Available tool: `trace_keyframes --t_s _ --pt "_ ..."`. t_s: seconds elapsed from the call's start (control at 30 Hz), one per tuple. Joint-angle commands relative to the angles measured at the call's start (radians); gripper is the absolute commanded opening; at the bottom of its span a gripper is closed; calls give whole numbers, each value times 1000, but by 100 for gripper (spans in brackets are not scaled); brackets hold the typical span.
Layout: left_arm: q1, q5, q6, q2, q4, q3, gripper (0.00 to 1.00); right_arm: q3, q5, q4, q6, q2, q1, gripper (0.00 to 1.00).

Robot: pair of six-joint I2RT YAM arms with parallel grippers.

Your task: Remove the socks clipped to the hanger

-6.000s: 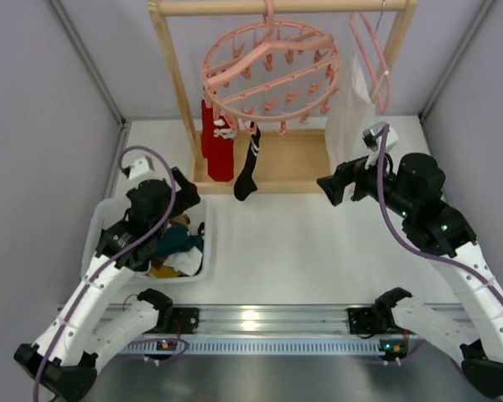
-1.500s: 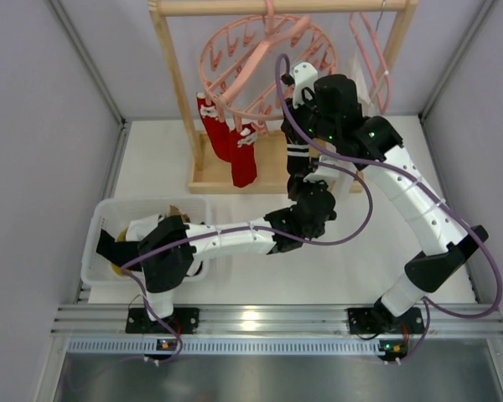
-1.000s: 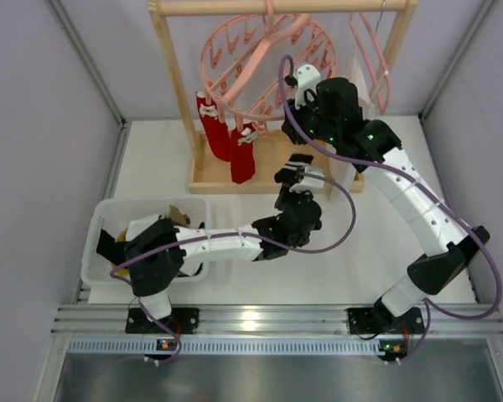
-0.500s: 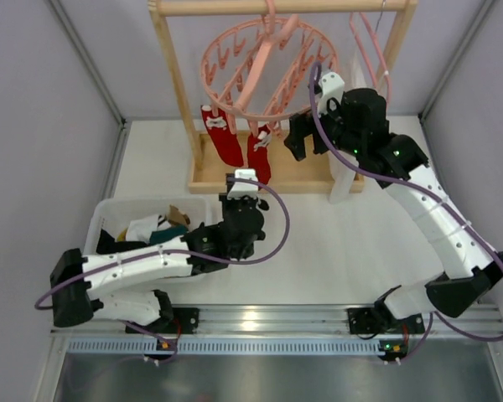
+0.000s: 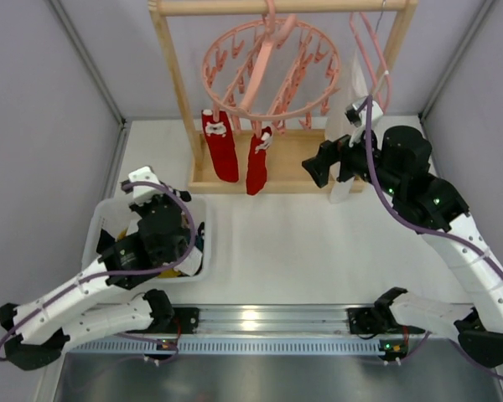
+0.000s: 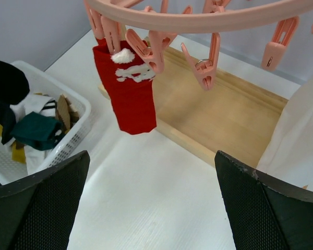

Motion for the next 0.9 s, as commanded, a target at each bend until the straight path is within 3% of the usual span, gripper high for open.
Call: trace_keyframes --t_s 0.0,0.13,0.23,0.27,0.3,0.4,0.5,0.67,0.8,0.87 --pt "99 -55 36 -56 -28 -9 0 -28 -18 78 36 -40 -9 99" --pt "149 16 -12 -45 -28 -42 0 -42 -36 93 59 -54 -9 99" --pt "255 204 -231 -22 -187 -41 0 -45 -58 93 68 -59 -9 99" --pt "357 271 -277 -16 -206 -61 0 -48 -62 93 70 -63 -9 99" --pt "419 429 -300 -8 -205 -76 0 -51 -64 93 71 -69 -9 99" --pt "615 597 -395 5 -240 -137 0 -68 -69 87 67 -82 -9 99" --pt "672 541 -510 -45 -295 -196 0 -79 -65 81 56 -91 -9 99" --pt "689 496 -573 -185 -306 -250 0 -97 -61 93 53 -91 -9 99" --pt "718 482 -612 -191 -330 -279 18 -125 -87 124 73 -83 -10 99" --pt "740 499 -633 -189 -343 -288 46 -129 -98 127 77 -77 -9 99"
